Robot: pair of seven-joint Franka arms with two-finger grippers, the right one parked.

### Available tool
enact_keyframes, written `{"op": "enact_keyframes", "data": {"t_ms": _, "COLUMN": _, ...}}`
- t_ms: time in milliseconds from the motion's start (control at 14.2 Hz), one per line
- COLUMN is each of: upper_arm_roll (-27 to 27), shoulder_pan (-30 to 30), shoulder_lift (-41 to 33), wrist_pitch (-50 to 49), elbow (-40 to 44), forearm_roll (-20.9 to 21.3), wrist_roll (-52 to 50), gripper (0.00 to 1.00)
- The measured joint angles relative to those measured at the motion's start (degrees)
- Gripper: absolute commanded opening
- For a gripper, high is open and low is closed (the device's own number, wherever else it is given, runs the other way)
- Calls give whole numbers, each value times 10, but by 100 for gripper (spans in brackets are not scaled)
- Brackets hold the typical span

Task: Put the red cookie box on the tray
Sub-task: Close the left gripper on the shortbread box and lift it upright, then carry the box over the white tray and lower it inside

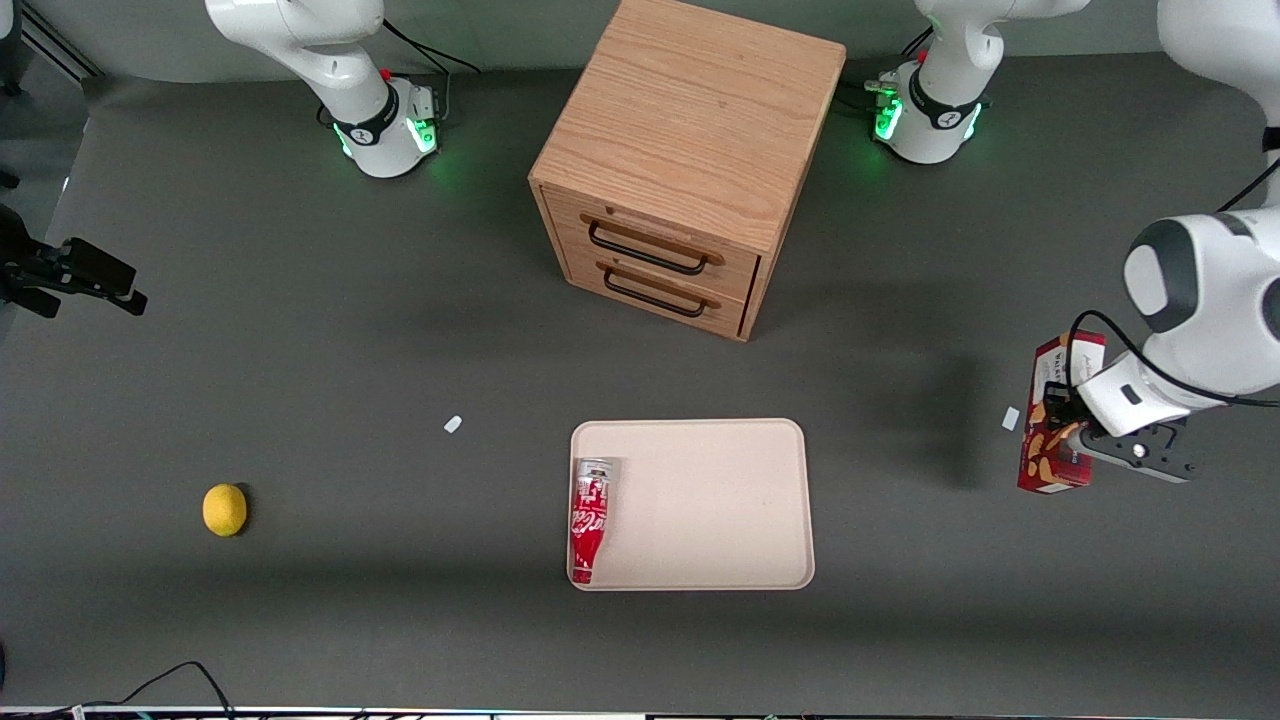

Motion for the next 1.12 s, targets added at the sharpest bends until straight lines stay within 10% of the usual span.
{"op": "enact_keyframes", "data": {"t_ms": 633, "upper_arm_roll": -51, "shoulder_pan": -68, "shoulder_lift": 50, "wrist_pitch": -237, "elbow": 261, "forearm_roll": -8, "wrist_roll": -231, "gripper": 0}}
{"op": "enact_keyframes", "data": {"t_ms": 1125, "upper_arm_roll": -60, "shoulder_pan": -146, "shoulder_lift": 206, "wrist_pitch": -173, "elbow": 399, "forearm_roll": -9, "wrist_roll": -395, "gripper": 0}}
